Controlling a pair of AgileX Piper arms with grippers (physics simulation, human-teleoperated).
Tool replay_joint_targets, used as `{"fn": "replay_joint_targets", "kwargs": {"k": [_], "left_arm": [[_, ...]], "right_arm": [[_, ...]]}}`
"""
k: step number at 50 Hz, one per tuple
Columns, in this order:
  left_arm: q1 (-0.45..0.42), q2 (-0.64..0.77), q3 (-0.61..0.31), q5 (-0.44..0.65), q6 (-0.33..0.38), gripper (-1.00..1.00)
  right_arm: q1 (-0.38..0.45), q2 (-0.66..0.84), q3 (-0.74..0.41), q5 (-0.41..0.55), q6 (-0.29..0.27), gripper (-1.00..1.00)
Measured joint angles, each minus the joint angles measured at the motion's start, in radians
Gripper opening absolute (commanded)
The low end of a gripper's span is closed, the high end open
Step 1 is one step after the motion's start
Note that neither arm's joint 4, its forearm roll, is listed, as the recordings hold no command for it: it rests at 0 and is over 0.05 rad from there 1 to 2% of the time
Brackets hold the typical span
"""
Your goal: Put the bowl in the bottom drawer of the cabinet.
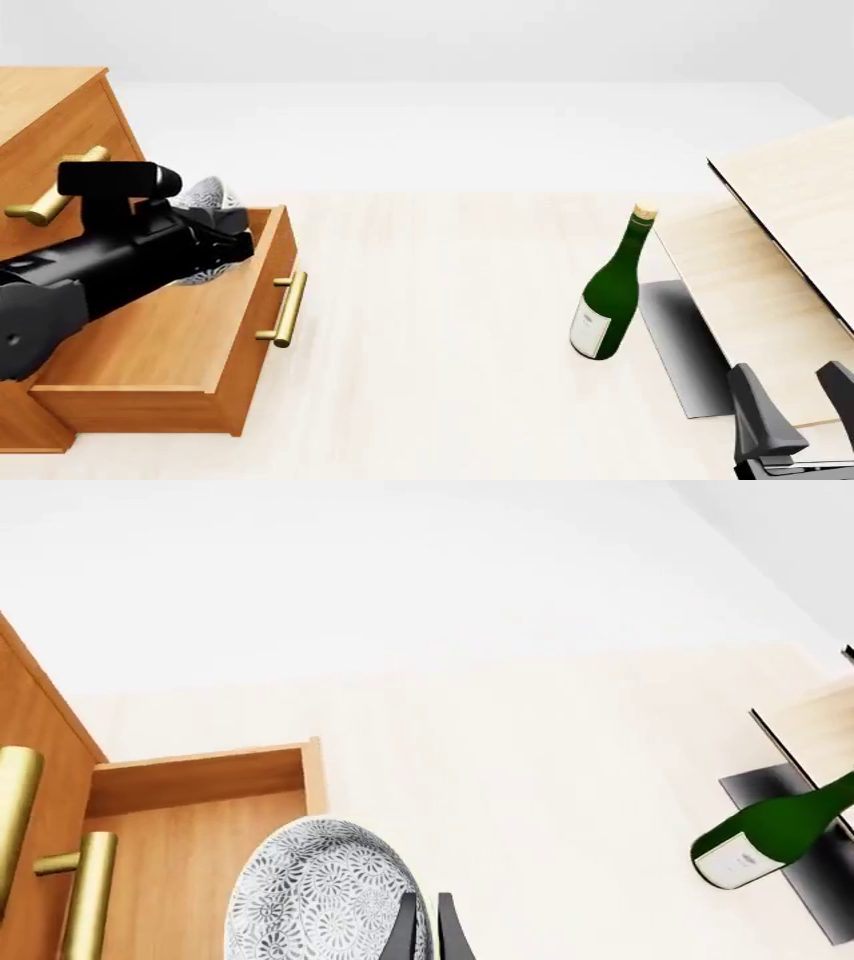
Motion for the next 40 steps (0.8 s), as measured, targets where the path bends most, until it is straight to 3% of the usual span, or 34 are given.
{"fn": "replay_joint_targets", "kwargs": {"k": [40], "left_arm": [[0.097,-0.043,0.123,-0.035,-0.063,-1.00]], "right_arm": [[0.000,0.000,0.000,0.000,0.000,1.00]]}}
